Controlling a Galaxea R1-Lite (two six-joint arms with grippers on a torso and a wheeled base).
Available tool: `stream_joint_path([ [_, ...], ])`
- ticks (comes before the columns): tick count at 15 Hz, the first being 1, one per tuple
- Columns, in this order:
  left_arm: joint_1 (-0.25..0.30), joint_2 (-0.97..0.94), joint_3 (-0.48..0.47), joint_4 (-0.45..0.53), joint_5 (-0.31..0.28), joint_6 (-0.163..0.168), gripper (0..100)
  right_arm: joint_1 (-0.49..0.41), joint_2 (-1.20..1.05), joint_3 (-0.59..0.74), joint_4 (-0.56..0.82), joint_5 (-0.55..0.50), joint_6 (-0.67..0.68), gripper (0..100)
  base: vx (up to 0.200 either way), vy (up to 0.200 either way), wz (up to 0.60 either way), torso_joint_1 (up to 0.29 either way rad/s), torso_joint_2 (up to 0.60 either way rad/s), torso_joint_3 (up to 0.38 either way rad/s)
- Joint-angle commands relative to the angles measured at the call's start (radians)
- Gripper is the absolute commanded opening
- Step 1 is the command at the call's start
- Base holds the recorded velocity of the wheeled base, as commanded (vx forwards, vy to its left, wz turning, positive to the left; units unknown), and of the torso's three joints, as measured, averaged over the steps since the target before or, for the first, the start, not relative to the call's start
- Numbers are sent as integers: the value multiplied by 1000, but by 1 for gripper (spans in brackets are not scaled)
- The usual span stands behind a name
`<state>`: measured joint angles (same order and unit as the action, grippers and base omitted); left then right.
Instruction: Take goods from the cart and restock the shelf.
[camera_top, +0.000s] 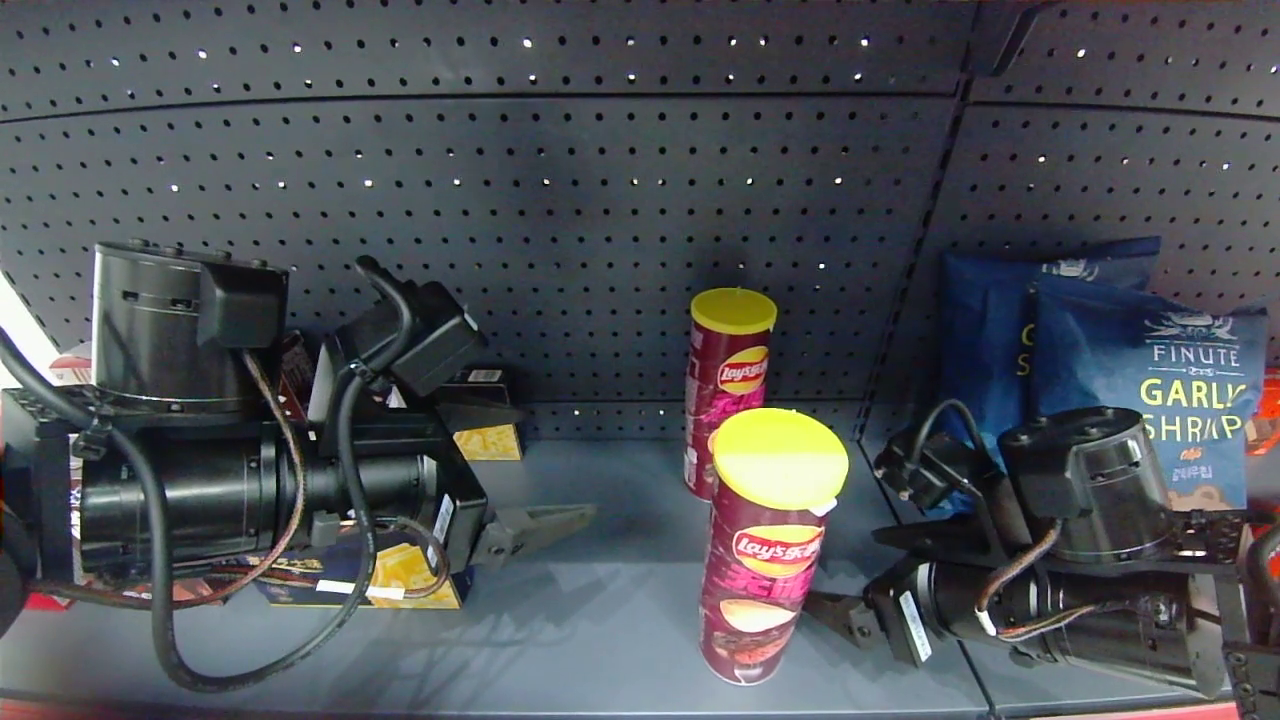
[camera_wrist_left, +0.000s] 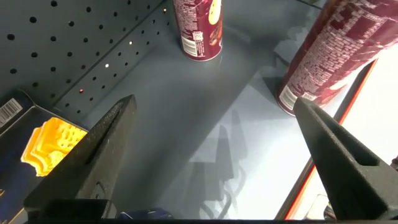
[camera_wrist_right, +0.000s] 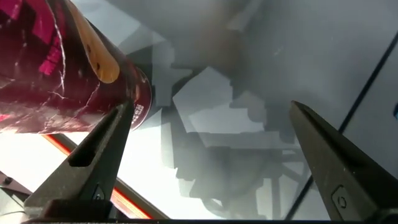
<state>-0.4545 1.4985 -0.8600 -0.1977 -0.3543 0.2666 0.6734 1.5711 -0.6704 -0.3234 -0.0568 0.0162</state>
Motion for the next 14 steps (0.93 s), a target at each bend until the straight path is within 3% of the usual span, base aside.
stream_joint_path([
  [1,0,2,1,0,0,0,100,5,14,-11,0,0,1,100,0,0,0,0,0,0],
  [14,0,-1,15,0,0,0,100,20,49,-24,-23,0,1,100,0,0,0,0,0,0],
])
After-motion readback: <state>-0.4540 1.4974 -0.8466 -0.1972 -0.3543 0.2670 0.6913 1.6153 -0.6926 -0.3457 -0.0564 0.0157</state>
